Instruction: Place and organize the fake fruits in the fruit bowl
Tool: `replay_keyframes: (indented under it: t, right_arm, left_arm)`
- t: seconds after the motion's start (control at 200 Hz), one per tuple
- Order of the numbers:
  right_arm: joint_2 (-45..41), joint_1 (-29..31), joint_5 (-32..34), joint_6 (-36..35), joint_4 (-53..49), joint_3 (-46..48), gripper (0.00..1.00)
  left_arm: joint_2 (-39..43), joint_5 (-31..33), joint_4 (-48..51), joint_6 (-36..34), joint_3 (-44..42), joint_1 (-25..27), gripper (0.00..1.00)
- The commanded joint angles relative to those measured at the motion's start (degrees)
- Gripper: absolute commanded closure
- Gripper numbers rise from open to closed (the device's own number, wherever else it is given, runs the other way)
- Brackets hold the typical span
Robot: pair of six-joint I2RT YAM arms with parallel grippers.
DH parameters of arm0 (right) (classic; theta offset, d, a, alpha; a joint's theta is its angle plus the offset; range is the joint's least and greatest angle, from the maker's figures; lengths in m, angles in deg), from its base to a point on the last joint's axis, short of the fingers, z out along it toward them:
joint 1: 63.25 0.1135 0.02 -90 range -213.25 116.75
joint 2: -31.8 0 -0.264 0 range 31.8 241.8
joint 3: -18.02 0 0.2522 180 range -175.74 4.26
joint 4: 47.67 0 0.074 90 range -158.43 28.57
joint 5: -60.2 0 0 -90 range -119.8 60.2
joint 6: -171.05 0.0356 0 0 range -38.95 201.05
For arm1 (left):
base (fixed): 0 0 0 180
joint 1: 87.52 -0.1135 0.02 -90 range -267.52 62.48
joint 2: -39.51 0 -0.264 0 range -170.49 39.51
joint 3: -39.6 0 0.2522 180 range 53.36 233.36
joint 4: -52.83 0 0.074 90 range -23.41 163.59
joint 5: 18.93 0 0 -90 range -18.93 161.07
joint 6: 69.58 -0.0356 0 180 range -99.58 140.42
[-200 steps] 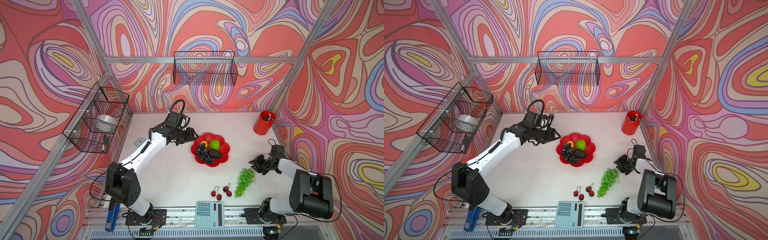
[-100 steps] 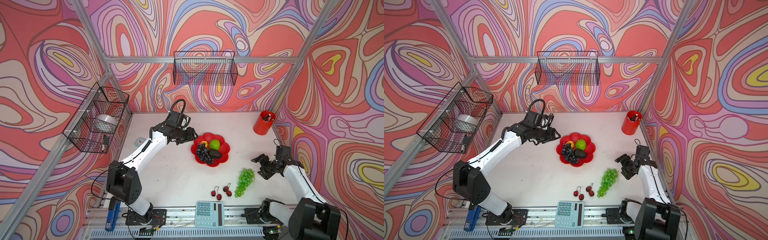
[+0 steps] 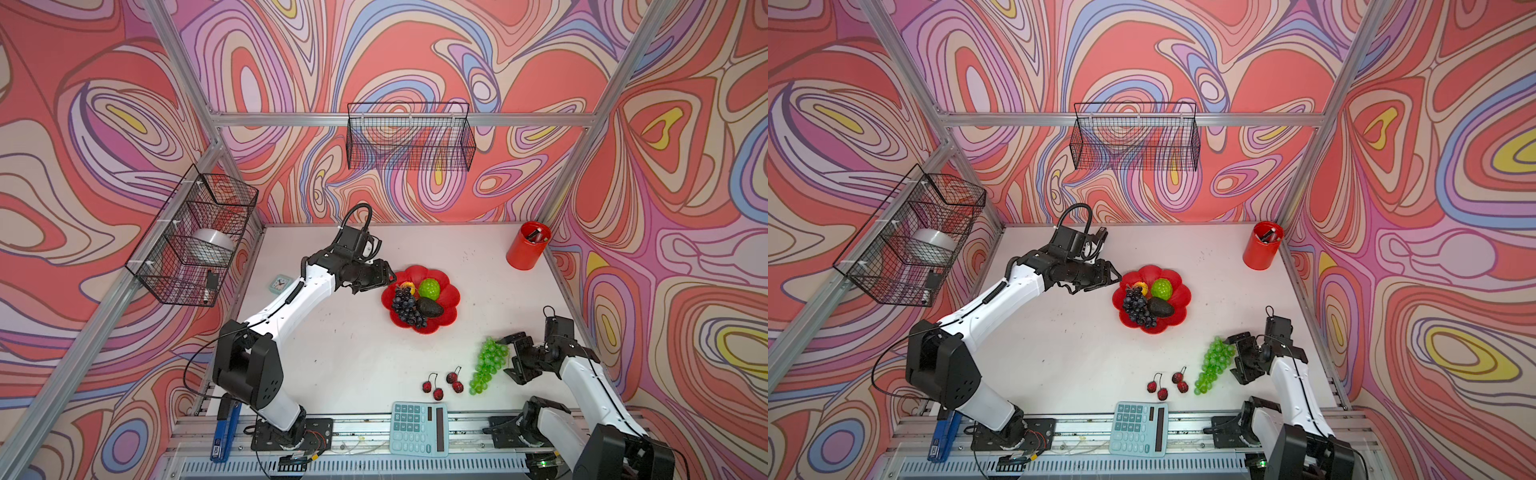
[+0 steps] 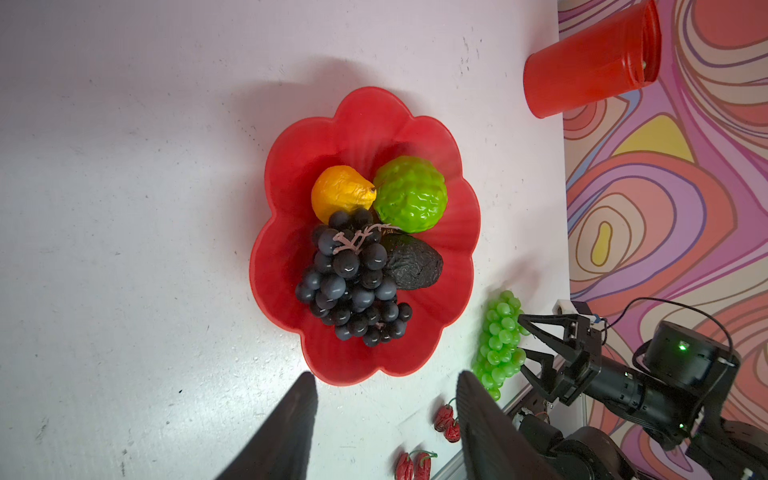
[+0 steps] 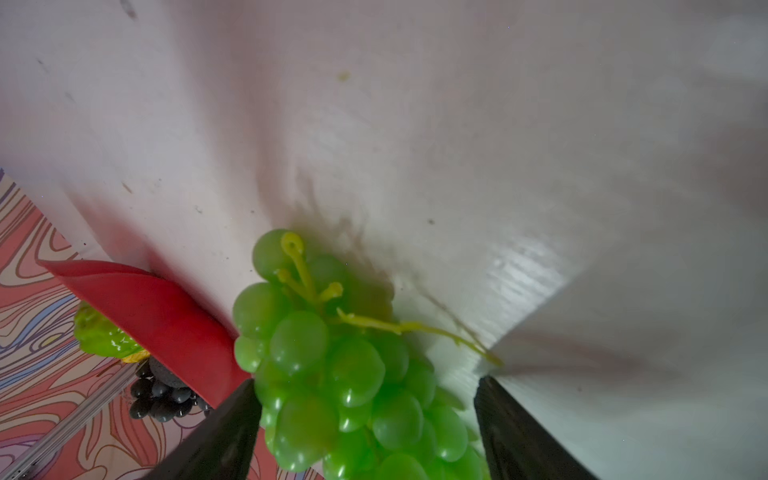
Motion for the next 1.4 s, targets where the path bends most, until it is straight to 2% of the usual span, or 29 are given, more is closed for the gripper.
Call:
replay_keyframes:
  t: [0.0, 0.24, 0.456, 0.716, 0.926, 1.077, 1.392]
  right_arm:
    - [1.9, -0.3, -0.3, 3.0, 7.4, 0.9, 0.16]
    - [8.8, -1.3, 0.5, 1.7, 15.2, -0.5, 0.17]
    - [15.0, -1.5, 2.1, -3.7, 16.9, -4.1, 0.20]
    - [19.6, -1.5, -0.7, -8.5, 19.2, -6.0, 0.41]
    - [20.4, -1.5, -0.8, -10.4, 19.5, -6.6, 0.45]
    - [22.3, -1.5, -2.4, -10.6, 21.7, -6.7, 0.57]
    - [22.2, -1.5, -3.2, -12.9, 20.7, -6.8, 0.70]
  left_arm:
    - [1.9, 0.1, 0.0, -0.3, -0.4, 0.3, 0.43]
    - [1.4, 0.7, 1.5, -0.1, 1.3, 0.3, 0.43]
    - [0.4, 0.9, 2.7, 0.1, 2.9, 0.4, 0.43]
    - [-0.9, 0.8, 2.6, 0.9, 3.9, 0.6, 0.43]
    - [-1.4, 0.9, 2.8, 0.9, 4.5, 0.5, 0.43]
    - [-1.3, 0.8, 2.8, 1.0, 4.5, 0.5, 0.43]
    - [-0.8, 1.6, 3.0, 0.9, 4.3, 0.6, 0.43]
